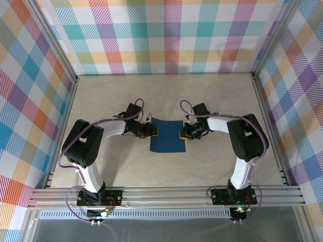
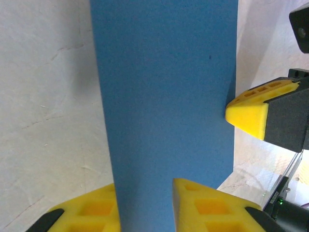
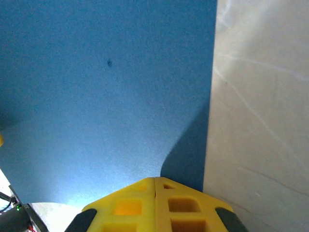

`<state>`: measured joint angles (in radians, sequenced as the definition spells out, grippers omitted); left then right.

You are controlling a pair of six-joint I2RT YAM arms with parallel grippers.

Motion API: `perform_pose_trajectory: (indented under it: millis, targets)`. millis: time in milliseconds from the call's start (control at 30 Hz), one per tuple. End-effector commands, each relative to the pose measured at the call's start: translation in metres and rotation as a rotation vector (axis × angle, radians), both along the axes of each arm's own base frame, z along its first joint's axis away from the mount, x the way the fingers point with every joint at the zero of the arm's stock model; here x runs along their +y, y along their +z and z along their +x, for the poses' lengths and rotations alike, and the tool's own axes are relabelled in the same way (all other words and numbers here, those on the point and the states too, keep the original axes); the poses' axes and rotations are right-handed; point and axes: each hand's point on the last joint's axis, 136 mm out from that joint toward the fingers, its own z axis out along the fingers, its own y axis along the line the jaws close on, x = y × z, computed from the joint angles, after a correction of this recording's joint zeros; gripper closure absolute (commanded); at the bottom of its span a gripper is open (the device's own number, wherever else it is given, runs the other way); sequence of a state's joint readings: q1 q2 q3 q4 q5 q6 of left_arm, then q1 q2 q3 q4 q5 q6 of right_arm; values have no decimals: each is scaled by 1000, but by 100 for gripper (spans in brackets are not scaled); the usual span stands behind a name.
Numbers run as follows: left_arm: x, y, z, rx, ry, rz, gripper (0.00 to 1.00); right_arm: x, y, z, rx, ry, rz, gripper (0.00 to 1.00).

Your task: Fold a paper plane with a square sheet of paper (fold left side to right side)

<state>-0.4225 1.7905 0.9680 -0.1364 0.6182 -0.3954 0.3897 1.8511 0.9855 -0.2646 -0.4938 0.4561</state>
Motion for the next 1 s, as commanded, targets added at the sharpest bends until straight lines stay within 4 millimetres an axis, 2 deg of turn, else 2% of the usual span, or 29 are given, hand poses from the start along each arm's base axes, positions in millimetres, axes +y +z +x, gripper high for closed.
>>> perform_pose_trajectory:
  millis: [0, 200, 433, 600, 767, 867, 967]
  targets:
    - [-10, 22, -1, -22, -25, -40, 69, -5, -12, -5, 25, 12, -56, 95]
    - [-29, 40, -4, -41, -59, -89, 60, -6, -19, -9, 34, 20, -74, 95]
    - [-59, 60, -3, -83, -108, -133, 44, -6, -23, -12, 41, 26, -85, 95]
    - [-80, 58, -3, -82, -148, -146, 36, -5, -23, -13, 38, 25, -80, 95]
    - [-90, 49, -5, -67, -168, -143, 33, -3, -22, -15, 37, 19, -57, 95]
    - [-93, 46, -5, -65, -170, -141, 33, -1, -22, -15, 38, 16, -44, 95]
    - [-91, 40, -5, -61, -167, -120, 39, 0, -21, -15, 36, 15, -34, 95]
